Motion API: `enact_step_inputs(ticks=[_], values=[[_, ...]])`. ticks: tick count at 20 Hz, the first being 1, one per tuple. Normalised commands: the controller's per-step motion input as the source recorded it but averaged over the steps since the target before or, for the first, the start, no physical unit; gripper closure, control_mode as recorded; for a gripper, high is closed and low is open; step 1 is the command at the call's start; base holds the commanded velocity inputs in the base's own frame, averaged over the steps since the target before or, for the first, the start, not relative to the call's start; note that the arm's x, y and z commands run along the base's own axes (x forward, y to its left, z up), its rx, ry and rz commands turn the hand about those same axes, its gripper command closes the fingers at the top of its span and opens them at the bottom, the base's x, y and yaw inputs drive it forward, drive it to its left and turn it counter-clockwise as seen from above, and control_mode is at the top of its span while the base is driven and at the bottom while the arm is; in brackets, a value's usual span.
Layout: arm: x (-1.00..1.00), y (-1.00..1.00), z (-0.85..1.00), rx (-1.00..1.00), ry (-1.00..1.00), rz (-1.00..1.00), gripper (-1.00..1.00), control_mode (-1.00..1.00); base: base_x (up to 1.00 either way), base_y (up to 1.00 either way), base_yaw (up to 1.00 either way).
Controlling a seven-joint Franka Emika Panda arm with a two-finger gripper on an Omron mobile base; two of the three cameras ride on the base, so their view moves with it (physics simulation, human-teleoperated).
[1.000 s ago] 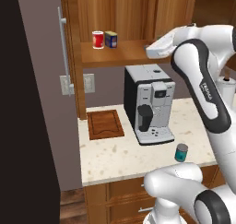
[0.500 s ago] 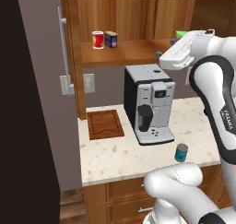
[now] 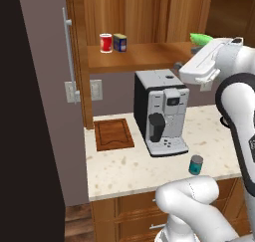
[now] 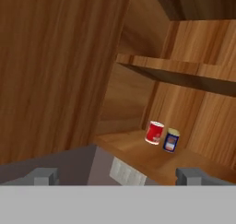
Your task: Pick the cans from the counter and place them in their designated side in the cabinet.
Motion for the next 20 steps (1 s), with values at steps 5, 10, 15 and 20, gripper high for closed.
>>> enact_step_inputs(ticks=[5,10,15,20], values=[[-0.39,-0.08,0.05,0.00,0.04,-0.02,-1.00,-1.00,0.00,0.00,0.00],[-0.34,-0.24,0.03,-0.05,0.06,-0.03,-1.00,-1.00,0.00,0.00,0.00],[-0.24,-0.30,0.00,-0.11,0.23,-0.03,-1.00,-1.00,0.00,0.00,0.00],[-0.19,-0.11,-0.01,-0.14,0.30,-0.05,-1.00,-1.00,0.00,0.00,0.00]])
